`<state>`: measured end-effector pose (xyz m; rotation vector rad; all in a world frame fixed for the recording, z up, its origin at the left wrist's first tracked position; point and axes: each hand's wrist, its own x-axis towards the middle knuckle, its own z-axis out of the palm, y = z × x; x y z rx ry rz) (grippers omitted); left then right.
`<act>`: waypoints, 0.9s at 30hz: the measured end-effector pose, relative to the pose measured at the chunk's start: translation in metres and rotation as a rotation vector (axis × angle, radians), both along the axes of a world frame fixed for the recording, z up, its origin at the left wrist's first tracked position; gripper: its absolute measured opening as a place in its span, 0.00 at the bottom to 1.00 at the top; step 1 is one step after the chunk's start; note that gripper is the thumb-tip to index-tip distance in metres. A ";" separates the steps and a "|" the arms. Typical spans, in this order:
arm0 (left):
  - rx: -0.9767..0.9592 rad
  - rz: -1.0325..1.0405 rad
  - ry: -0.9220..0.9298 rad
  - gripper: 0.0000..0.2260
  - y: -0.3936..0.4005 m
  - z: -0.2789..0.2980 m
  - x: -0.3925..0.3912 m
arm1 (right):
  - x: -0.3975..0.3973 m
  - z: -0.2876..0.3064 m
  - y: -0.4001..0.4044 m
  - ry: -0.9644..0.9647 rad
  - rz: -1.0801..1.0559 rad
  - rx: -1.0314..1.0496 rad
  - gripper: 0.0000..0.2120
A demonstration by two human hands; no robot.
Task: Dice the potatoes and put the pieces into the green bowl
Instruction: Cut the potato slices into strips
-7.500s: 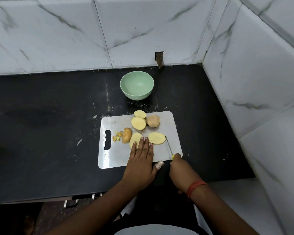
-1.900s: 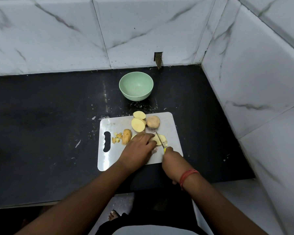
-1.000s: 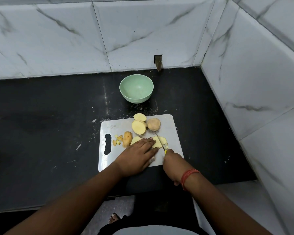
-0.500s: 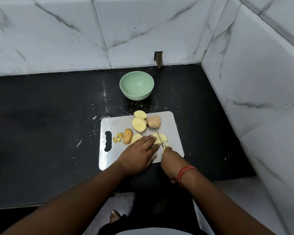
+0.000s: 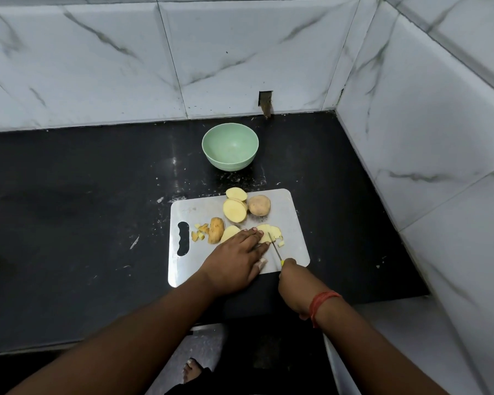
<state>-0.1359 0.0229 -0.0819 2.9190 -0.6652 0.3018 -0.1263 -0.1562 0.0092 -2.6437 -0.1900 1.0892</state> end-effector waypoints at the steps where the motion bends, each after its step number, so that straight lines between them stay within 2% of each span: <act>1: -0.002 0.005 0.002 0.20 0.000 0.000 0.000 | -0.001 -0.001 -0.001 -0.001 -0.003 -0.007 0.13; 6: -0.013 0.031 0.019 0.20 -0.002 0.001 -0.002 | -0.012 -0.009 -0.009 -0.024 0.017 -0.032 0.07; 9: -0.016 0.023 0.021 0.20 -0.002 0.000 -0.003 | -0.020 -0.019 -0.013 -0.091 0.043 -0.116 0.14; 16: 0.055 0.001 0.032 0.24 0.002 -0.003 -0.003 | -0.029 -0.015 -0.027 -0.083 -0.005 0.015 0.04; 20: -0.004 -0.019 0.070 0.24 0.008 0.001 -0.006 | -0.029 -0.002 -0.026 -0.109 -0.104 0.115 0.06; 24: -0.007 0.011 0.088 0.27 0.015 -0.001 -0.014 | -0.017 0.003 -0.016 -0.113 -0.080 0.098 0.02; 26: 0.010 0.005 0.088 0.28 0.018 -0.003 -0.016 | -0.007 0.006 -0.009 -0.107 -0.066 0.084 0.02; 27: 0.025 -0.002 0.087 0.28 0.018 -0.004 -0.016 | -0.003 0.007 -0.006 -0.102 -0.061 0.095 0.05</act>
